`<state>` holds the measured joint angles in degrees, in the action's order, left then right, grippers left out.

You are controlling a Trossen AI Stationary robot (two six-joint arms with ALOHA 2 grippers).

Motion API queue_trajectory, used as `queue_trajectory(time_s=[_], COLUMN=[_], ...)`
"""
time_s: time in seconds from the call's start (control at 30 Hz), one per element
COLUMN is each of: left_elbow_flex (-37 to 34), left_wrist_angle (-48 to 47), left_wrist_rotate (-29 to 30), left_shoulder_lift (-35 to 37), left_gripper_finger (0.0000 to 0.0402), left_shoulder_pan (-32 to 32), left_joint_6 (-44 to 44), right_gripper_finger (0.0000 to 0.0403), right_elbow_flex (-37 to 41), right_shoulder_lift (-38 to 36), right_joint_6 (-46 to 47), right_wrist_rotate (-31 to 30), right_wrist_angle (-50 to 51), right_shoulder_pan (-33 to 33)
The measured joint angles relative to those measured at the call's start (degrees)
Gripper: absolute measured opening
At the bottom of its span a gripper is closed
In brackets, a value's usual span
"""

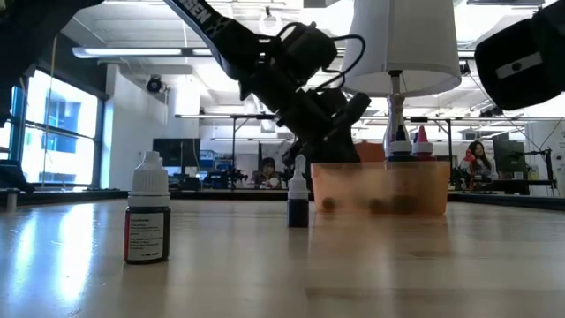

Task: Pick & Place food coloring
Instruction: Put the top small red food coloring bottle into the orange container, then put the small green food coloring bottle into the orange container

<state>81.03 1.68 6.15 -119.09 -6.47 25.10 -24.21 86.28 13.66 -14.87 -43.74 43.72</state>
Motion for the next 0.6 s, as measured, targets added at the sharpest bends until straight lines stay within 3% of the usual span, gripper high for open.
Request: queue_trajectory(time_s=[0.2,0.43,0.6], left_elbow_flex=[0.0,0.0,2.5], left_wrist_angle=[-0.4,0.0,-4.3], left_wrist_rotate=[-2.0,-2.7,-12.5], left_shoulder_lift=[0.0,0.0,1.9], left_gripper_finger=[0.0095,0.0172,0.0190], left_shoulder_pan=[0.1,0.1,0.1], left_joint_6=[-0.9,-1.8,0.6], right_gripper_finger=[0.0140,0.0140,0.0140], right_elbow_flex=[-3.9,-15.0,-19.2], right_shoulder_lift=[10.9,20.6,23.1], right_joint_6=[-1.3,-6.5,-5.9], right_wrist_rotate=[3.7,9.8,11.0], right_wrist_angle=[-9.7,-8.4,-4.9], right_shoulder_pan=[-0.6,-0.6,-1.4])
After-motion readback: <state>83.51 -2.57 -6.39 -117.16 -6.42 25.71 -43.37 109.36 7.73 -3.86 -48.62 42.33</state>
